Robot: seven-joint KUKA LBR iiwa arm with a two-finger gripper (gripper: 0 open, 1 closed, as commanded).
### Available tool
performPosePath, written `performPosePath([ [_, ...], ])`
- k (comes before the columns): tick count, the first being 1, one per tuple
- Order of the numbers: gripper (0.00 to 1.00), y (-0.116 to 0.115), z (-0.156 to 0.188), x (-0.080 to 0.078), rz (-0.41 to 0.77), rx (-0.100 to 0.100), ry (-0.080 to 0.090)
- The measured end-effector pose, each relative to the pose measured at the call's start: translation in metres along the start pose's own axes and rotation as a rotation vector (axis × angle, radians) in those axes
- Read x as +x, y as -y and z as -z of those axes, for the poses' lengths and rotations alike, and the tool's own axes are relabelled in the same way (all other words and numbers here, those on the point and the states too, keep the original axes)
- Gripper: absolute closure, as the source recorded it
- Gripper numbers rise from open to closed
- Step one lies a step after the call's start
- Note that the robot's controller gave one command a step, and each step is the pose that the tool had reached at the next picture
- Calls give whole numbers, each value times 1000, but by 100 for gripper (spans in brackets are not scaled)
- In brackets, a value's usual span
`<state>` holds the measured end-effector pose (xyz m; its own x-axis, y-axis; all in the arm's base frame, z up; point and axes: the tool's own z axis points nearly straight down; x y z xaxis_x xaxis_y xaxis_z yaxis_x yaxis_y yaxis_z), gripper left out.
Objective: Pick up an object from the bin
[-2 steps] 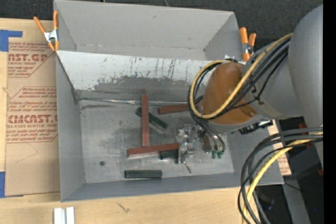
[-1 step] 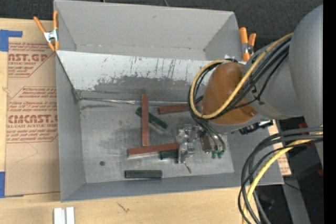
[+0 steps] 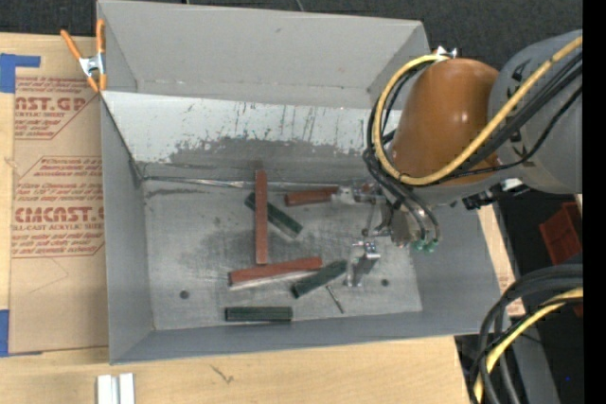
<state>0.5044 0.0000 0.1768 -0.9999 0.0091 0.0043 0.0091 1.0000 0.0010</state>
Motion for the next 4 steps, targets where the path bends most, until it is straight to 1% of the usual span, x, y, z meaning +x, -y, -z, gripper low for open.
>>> performPosePath([
  [1,0,-5,76,3,14,0,1],
  [2,0,-1,45,5,33,1,15],
  [3,0,2,-31,15,40,1,6],
  [4,100,0,-106,18,296,2,-5],
])
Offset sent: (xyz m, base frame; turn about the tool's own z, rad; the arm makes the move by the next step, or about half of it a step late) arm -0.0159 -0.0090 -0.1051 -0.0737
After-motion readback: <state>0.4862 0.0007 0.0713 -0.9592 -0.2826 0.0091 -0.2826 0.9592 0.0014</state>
